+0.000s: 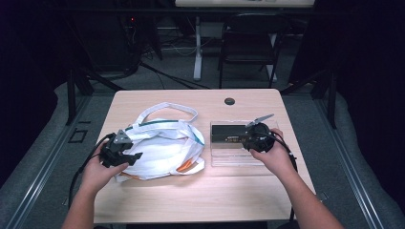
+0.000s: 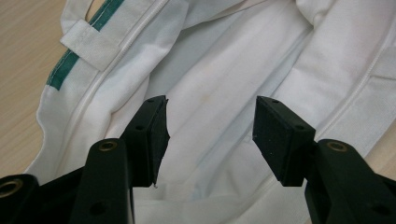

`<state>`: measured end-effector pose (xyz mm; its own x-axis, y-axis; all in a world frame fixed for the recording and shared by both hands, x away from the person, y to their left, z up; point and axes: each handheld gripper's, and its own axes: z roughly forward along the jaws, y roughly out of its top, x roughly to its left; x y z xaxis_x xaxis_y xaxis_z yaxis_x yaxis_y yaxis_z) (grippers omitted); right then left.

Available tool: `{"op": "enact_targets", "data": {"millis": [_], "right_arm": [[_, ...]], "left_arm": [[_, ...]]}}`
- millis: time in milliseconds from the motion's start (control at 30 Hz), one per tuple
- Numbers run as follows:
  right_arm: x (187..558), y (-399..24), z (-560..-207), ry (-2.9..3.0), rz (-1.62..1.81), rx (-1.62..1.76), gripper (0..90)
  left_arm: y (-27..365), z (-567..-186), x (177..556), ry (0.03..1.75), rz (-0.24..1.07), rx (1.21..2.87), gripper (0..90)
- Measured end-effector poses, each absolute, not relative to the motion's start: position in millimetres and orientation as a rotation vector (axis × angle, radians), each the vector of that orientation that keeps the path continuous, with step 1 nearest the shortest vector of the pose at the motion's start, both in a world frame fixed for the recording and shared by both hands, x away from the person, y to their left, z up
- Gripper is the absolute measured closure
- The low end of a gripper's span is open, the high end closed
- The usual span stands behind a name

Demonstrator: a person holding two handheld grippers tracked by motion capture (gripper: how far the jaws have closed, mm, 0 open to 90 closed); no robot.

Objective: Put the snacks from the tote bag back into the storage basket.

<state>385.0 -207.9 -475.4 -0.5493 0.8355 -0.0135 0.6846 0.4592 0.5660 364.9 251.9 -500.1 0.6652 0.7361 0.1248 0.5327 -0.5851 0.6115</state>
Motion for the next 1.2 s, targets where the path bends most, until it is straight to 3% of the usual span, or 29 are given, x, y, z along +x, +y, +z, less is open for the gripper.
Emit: {"op": "enact_targets", "data": {"millis": [100,767,1200], "right_arm": [[378.2,-204.9,-476.5,2.431,0.773,1.286,90.0],[330.2,-187.8,-493.5,2.479,0.918,1.162,90.0],[317.5,-176.1,-514.2,2.546,0.926,1.083,90.0]], "left_arm": [[251.7,-499.8,364.7,0.977,0.501,2.341,45.1],[252.0,-500.2,364.2,0.981,0.509,2.340,45.2],[252.5,-501.0,363.9,0.983,0.516,2.341,45.2]]}}
